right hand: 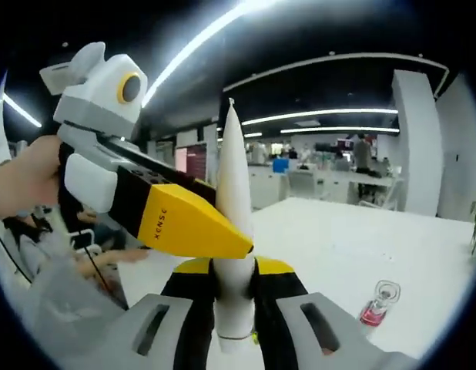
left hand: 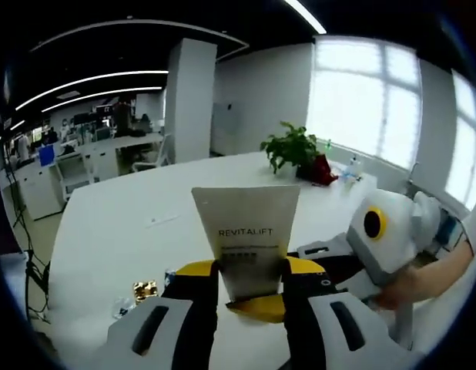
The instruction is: Arrange the skincare products in the storage area until every visible bottle or jar stands upright without overlapping.
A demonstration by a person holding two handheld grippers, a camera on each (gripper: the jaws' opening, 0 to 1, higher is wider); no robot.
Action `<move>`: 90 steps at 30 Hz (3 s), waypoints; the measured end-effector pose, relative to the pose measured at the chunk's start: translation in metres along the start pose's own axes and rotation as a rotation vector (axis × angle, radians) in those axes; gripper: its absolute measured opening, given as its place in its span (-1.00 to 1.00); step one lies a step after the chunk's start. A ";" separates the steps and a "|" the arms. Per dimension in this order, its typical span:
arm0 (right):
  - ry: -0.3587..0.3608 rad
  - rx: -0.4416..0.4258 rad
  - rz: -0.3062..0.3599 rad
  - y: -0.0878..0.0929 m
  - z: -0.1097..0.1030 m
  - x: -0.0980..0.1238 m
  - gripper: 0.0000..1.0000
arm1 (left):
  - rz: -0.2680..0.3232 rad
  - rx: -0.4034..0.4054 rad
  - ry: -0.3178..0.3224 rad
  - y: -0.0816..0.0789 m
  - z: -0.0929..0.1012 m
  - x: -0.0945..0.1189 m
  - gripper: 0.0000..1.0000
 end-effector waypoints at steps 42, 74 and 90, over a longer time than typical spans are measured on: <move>-0.618 -0.023 0.163 -0.018 0.007 0.035 -0.67 | 0.005 -0.341 0.518 -0.036 0.017 0.026 -0.50; -0.536 0.111 -0.148 0.040 0.022 0.022 -0.58 | -0.166 -0.394 0.474 0.021 0.018 -0.025 -0.63; -0.491 0.199 -0.344 0.096 0.037 0.003 -0.58 | -0.201 -0.434 0.486 0.074 0.016 -0.074 -0.66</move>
Point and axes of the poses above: the point that each gripper's makers call its tool centre point, and the gripper's own axes: x roughly backward along the fingers, z roughly to its right, y roughly out of its underside, the point moved 10 cm from there along x, roughly backward along the fingers, and after that the axes turned 4 degrees about -z, right-handed, at the moved point
